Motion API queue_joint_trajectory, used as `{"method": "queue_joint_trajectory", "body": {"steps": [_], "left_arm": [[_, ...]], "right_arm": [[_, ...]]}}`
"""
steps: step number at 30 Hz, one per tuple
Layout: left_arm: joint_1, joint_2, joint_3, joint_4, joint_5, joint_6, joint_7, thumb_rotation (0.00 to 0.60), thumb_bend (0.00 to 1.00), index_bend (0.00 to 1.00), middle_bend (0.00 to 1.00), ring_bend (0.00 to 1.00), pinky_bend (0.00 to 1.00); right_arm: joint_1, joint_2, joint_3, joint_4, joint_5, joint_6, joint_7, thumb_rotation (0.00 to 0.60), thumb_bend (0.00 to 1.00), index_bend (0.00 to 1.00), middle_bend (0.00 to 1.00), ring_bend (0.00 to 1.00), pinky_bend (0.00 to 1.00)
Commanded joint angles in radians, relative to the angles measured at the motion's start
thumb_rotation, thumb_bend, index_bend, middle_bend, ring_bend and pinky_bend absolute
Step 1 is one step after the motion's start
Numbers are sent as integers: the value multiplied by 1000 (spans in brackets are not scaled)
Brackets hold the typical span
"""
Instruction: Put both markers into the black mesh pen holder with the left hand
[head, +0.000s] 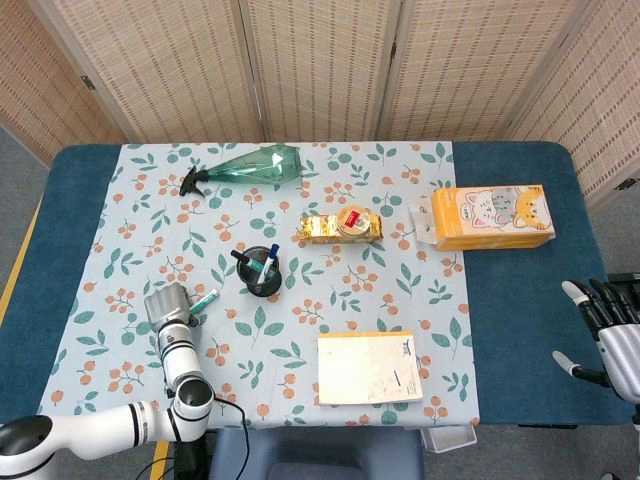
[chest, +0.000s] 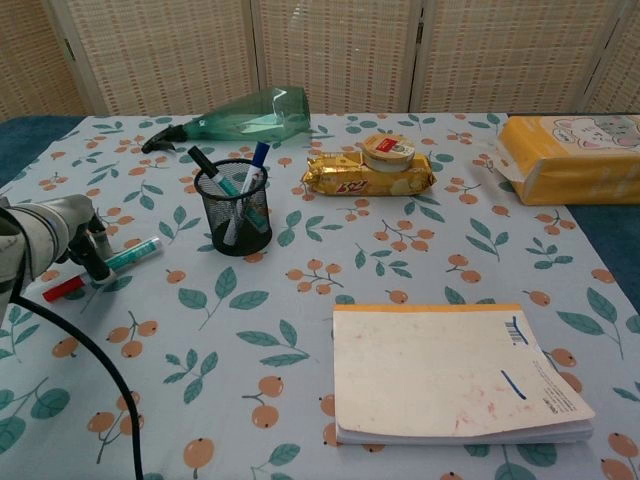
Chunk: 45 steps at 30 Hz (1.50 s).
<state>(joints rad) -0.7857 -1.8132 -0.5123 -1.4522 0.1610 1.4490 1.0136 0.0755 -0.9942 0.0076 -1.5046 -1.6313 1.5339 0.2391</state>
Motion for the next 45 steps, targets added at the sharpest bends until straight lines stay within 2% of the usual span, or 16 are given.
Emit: {"method": "queue_joint_trajectory", "body": {"steps": [1,6,9,13,18,22,27,30,36,45], "left_arm": [[1,22,-16,-37,16,15,-12,600,376,577,1000,963,1000],[7,75,-60,-140,42,36,-48,600,377,577,1000,963,1000],[25,123,-108,-246,68,45,-107,600,376,576,1000,963,1000],[71,194,-211,-407,122,38,-266,600,376,573,1000,963,1000],[100,233,-297,-495,135,-15,-433,600,377,572,1000,963,1000],[89,237,-325,-511,135,-43,-515,600,376,573,1000,963,1000],[57,194,-297,-482,156,-94,-617,600,377,572,1000,963,1000],[17,148,-253,-416,175,-144,-660,600,377,570,1000,963,1000],[-55,66,-202,-282,208,-227,-730,600,377,571,1000,963,1000],[-116,0,-158,-151,235,-278,-775,600,377,574,1000,963,1000]], "right_arm": [[0,0,0,0,0,-1,-1,600,190,53,82,40,0],[1,0,1,0,4,-3,-1,600,190,53,82,40,0],[2,1,3,0,9,-9,2,600,191,53,82,40,0],[7,2,4,-2,15,-20,3,600,190,53,82,40,0],[9,2,3,-8,15,-27,-6,600,190,53,82,40,0],[8,3,4,-9,18,-27,-6,600,190,53,82,40,0],[7,7,4,-7,18,-24,7,600,191,53,82,40,0],[1,11,3,-3,14,-12,22,600,190,53,82,40,0],[-9,18,4,8,21,3,53,600,190,53,82,40,0],[-24,22,2,15,14,27,75,600,190,53,82,40,0]]}}
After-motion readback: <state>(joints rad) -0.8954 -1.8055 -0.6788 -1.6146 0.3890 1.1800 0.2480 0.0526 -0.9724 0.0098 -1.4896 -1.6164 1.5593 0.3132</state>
